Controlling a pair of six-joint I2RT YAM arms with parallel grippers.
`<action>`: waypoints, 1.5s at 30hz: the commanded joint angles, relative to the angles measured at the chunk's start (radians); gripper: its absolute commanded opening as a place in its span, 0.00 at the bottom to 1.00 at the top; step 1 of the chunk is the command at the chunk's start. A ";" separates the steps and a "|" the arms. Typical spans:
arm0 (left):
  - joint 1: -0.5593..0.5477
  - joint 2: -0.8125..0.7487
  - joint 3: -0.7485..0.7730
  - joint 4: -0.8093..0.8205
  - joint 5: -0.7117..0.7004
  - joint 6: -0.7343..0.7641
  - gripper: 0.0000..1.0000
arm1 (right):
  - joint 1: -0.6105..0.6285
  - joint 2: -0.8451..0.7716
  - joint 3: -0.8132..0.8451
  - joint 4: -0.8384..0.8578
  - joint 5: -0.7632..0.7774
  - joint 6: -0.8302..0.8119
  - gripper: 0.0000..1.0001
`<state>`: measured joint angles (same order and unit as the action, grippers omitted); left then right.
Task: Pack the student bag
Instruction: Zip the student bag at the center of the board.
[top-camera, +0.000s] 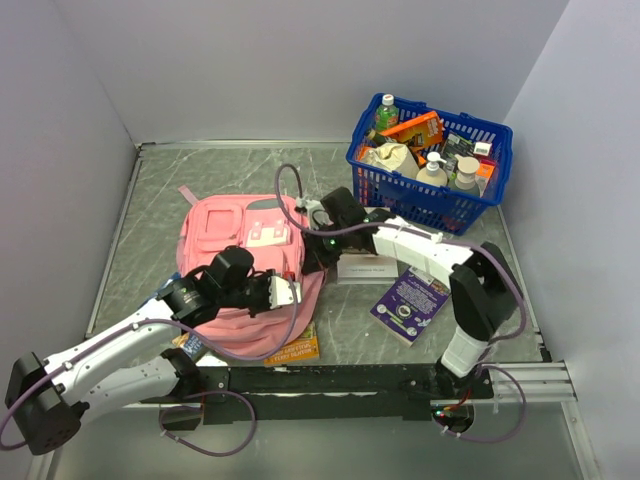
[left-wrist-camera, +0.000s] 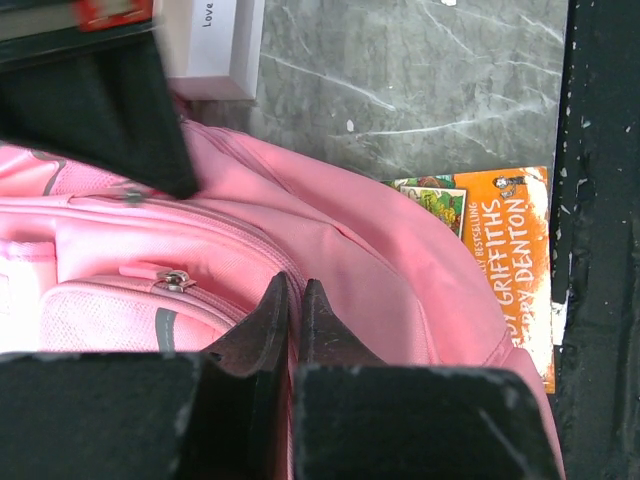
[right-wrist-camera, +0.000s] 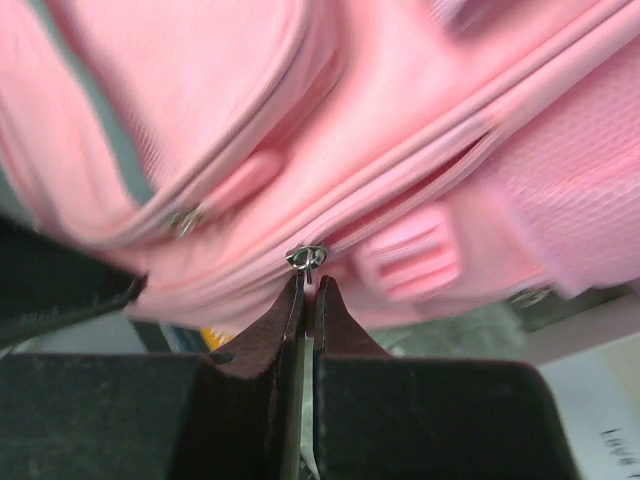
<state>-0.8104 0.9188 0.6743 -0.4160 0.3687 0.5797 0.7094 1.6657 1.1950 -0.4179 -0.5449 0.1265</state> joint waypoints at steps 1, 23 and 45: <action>-0.006 -0.028 0.007 -0.118 0.091 0.019 0.01 | -0.094 0.064 0.168 0.039 0.148 -0.042 0.00; 0.022 -0.009 0.094 0.063 -0.120 -0.161 0.01 | -0.146 -0.078 0.097 0.114 0.250 0.068 0.68; 0.088 -0.031 0.268 -0.055 -0.136 0.035 0.01 | -0.127 -0.135 -0.314 0.537 0.241 -0.043 0.62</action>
<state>-0.7231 0.9264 0.8536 -0.5343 0.2314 0.5571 0.5644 1.5410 0.9176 -0.0875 -0.3061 0.1497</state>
